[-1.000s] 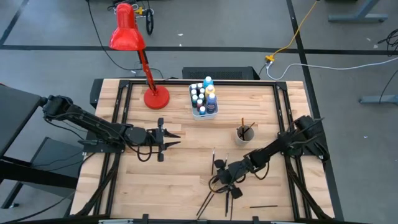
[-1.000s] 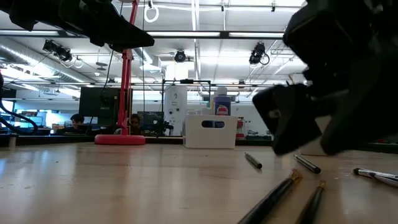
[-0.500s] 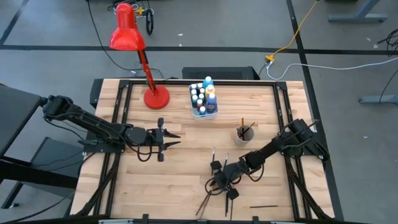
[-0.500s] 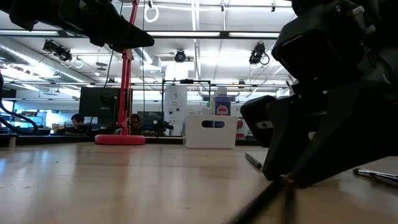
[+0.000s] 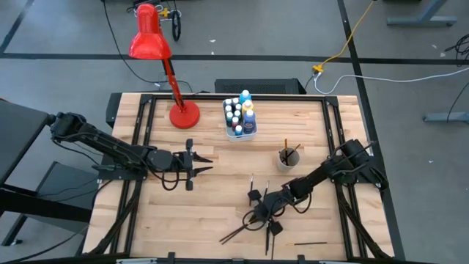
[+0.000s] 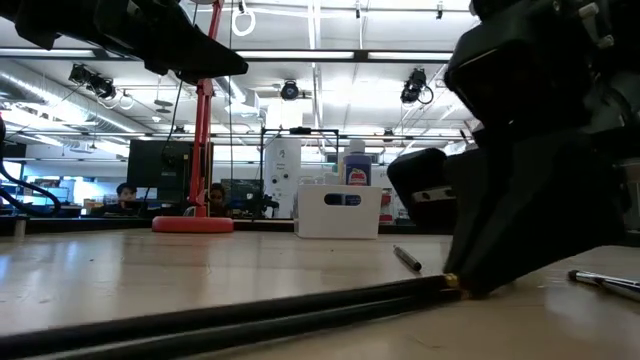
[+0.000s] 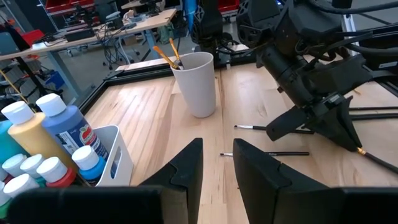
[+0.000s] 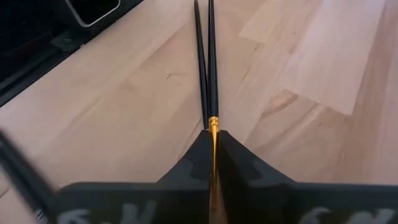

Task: Pick & Place Paint Supplies
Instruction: Put the gold paint brush into the gray cup

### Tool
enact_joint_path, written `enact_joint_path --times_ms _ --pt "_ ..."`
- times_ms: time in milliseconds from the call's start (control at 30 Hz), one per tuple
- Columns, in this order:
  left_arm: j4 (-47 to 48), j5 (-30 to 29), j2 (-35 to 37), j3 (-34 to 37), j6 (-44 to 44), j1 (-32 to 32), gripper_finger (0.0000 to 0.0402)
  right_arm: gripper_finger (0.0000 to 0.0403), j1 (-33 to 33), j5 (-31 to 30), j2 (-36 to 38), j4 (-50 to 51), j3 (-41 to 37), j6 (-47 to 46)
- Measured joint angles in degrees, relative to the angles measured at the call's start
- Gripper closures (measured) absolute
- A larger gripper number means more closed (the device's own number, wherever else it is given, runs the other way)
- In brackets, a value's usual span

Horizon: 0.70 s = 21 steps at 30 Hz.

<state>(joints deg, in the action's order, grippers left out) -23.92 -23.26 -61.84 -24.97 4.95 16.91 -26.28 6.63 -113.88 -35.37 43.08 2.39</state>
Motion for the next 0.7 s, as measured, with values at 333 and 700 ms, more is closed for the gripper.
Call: enact_joint_path --times_ms 333,700 --pt "0.0 0.0 0.0 0.0 0.0 0.0 0.0306 0.0399 0.1 -7.0 13.3 18.8 -0.2 4.9" --pt "0.0 0.0 0.0 0.0 0.0 0.0 0.0306 0.0400 -0.6 -23.8 34.9 45.8 -0.1 23.7"
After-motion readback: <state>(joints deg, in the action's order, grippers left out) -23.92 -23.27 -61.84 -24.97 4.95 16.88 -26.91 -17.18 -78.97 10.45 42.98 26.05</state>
